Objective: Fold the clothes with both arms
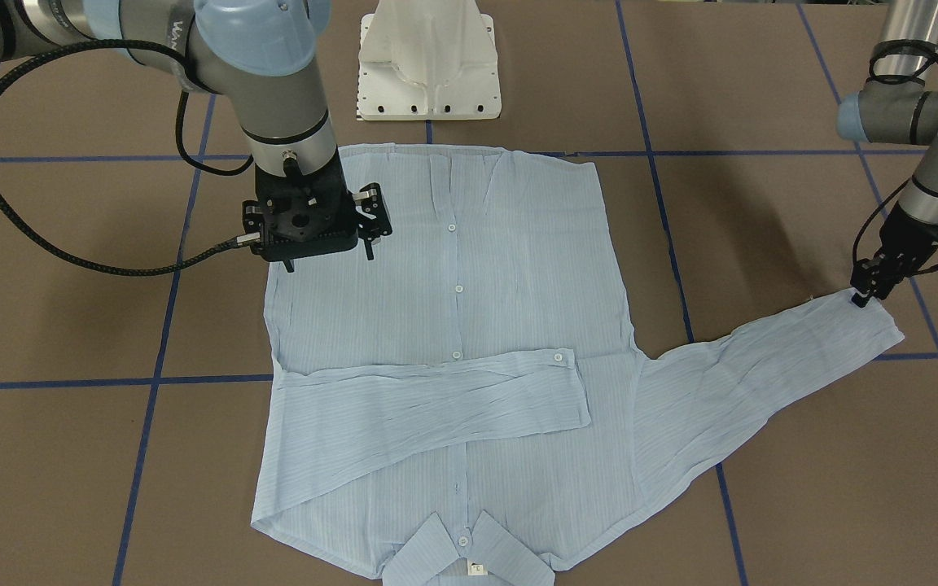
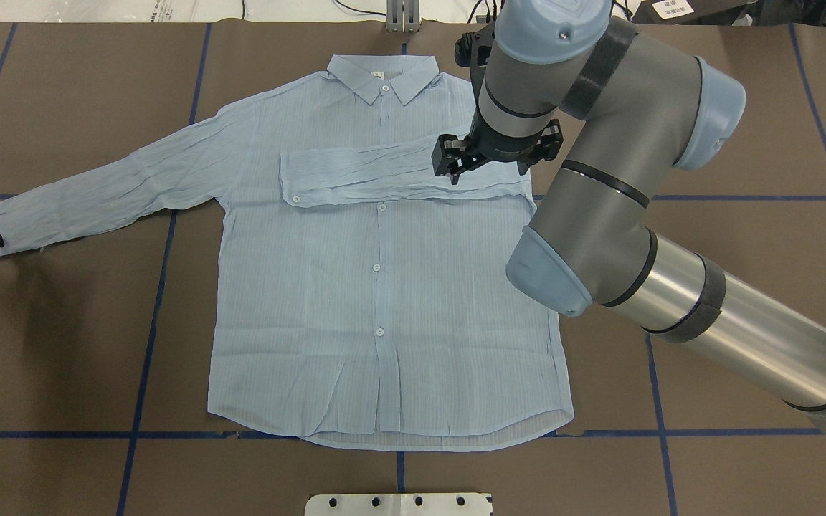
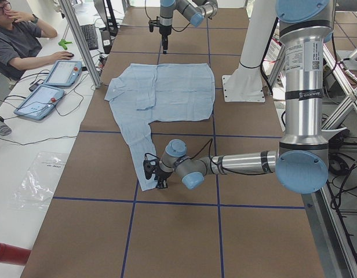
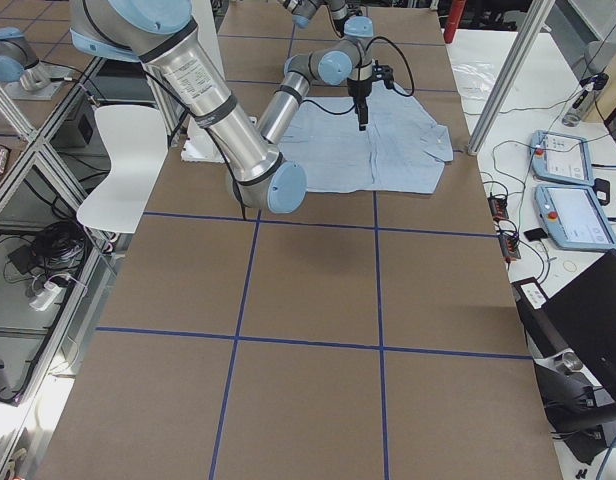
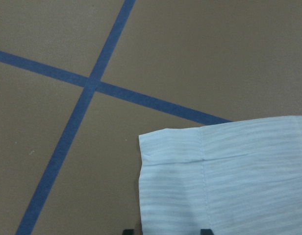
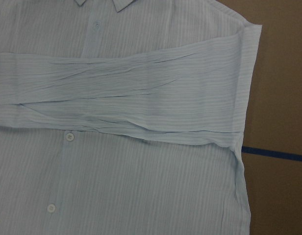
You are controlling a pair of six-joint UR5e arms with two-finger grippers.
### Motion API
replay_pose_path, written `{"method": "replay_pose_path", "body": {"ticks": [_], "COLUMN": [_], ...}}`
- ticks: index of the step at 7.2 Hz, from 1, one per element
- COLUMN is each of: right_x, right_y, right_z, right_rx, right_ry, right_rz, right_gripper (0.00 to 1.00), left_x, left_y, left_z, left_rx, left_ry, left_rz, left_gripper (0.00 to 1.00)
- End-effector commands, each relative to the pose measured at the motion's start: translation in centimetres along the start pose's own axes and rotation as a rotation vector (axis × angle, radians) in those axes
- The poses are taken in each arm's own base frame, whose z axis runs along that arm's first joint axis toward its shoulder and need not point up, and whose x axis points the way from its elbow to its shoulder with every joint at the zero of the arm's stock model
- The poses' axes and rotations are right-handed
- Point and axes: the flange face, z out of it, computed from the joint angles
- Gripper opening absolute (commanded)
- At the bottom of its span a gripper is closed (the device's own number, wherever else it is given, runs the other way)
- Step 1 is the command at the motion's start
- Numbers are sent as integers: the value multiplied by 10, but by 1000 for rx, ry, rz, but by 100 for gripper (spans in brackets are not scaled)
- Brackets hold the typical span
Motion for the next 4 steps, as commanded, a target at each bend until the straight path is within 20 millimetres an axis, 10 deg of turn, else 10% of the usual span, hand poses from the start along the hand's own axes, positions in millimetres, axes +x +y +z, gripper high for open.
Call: {"method": "replay_pose_path", "body": {"ticks": [1, 4], "right_x": [0, 2], "right_y": [0, -1], "right_z": [0, -2], "right_rx": [1, 2], "right_ry": [0, -1], "right_rz": [0, 0], "right_gripper": [100, 100], "left_x": [2, 30], "left_y": [0, -2], "left_z": [-1, -29], "left_rx": [1, 2], "left_ry": [4, 34], "left_rz": [2, 23], "left_gripper": [25, 0]}}
